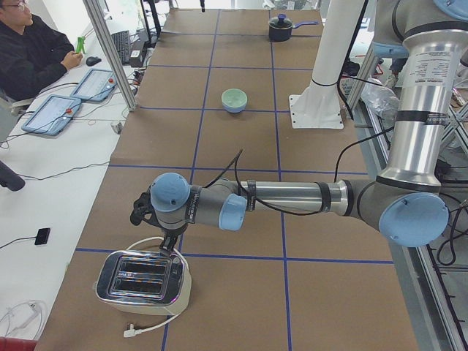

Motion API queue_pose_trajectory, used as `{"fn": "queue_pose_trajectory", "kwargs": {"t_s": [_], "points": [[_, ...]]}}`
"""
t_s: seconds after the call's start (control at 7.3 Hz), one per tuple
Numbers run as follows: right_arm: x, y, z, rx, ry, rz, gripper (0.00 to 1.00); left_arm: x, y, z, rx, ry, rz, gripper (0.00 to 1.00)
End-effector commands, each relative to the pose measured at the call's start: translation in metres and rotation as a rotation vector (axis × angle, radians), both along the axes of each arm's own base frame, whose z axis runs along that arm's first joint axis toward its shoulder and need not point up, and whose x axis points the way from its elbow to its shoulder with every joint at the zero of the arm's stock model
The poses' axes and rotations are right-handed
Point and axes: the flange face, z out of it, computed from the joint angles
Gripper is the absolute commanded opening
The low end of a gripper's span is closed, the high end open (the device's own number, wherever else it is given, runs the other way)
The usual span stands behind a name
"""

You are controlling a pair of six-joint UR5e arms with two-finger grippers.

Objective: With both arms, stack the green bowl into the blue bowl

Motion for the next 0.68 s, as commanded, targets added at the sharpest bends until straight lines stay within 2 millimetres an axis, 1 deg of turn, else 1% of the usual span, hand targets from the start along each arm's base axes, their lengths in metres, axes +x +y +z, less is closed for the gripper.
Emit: {"fn": "queue_pose_trajectory", "kwargs": {"t_s": [0.0, 0.14, 0.27, 0.55], "points": [[0.002, 0.004, 0.001, 0.011, 0.009, -0.009, 1.00, -0.001, 0.000, -0.002, 0.004, 0.000, -0.003, 0.98], [0.002, 0.004, 0.001, 0.014, 0.009, -0.009, 1.00, -0.002, 0.000, -0.002, 0.004, -0.001, -0.003, 0.98], [0.004, 0.015, 0.012, 0.014, 0.009, -0.008, 1.00, -0.002, 0.000, -0.002, 0.004, -0.001, -0.003, 0.98], [0.004, 0.013, 0.008, 0.035, 0.008, 0.004, 1.00, -0.002, 0.001, -0.001, 0.002, -0.001, -0.003, 0.98]]}}
